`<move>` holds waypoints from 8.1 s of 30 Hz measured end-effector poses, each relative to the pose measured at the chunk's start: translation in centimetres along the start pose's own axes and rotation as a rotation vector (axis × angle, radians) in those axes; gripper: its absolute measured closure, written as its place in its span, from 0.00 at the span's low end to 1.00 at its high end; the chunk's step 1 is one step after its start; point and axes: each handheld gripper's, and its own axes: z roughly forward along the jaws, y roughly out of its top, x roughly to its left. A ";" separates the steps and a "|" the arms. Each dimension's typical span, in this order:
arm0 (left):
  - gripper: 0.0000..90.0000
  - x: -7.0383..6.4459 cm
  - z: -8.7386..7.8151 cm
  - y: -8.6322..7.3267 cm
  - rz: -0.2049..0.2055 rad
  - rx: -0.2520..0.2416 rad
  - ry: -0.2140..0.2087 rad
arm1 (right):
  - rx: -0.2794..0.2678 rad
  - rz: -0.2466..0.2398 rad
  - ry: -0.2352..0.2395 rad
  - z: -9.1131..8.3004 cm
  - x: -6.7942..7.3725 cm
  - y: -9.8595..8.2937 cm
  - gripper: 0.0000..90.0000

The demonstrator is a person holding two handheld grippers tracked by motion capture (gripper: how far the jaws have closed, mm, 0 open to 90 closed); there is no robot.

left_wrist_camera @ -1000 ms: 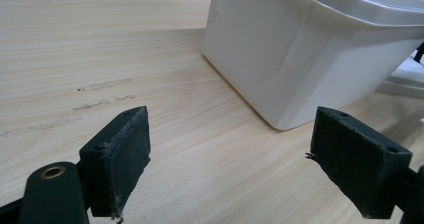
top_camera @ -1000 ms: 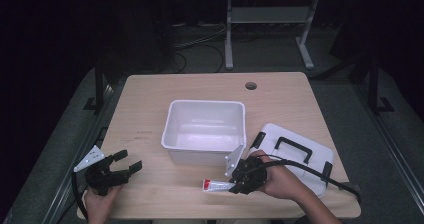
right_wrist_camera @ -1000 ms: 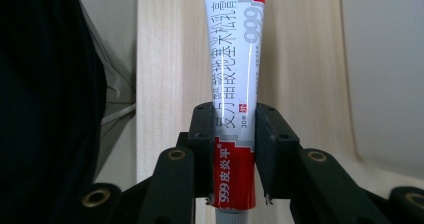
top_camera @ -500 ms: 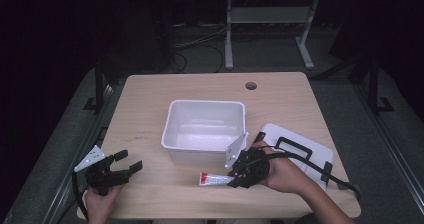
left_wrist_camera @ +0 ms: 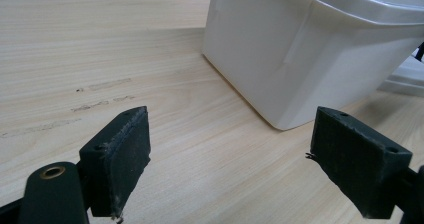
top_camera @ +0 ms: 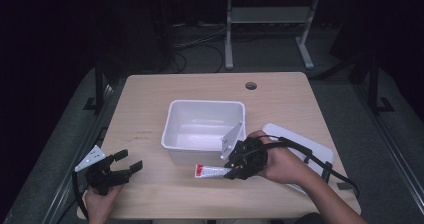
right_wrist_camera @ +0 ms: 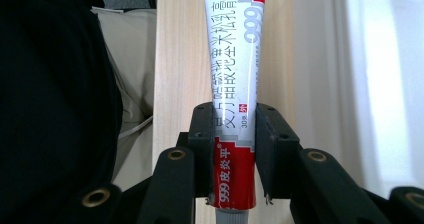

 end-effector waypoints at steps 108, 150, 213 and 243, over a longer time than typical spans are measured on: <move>0.17 0.2 -0.2 0.0 -0.001 -0.011 -0.002 | 0.116 0.140 0.028 4.9 -10.5 1.6 0.79; 0.17 0.1 0.0 0.0 -0.001 -0.007 -0.002 | 0.023 0.177 -0.057 -1.4 -9.4 1.1 0.53; 0.17 0.0 0.3 -0.1 0.003 0.010 0.006 | 0.042 0.535 -0.178 -3.9 -10.3 -17.4 0.49; 0.17 0.0 0.3 -0.2 0.001 0.017 0.009 | 0.049 0.608 -0.140 -2.9 -10.6 -19.9 0.80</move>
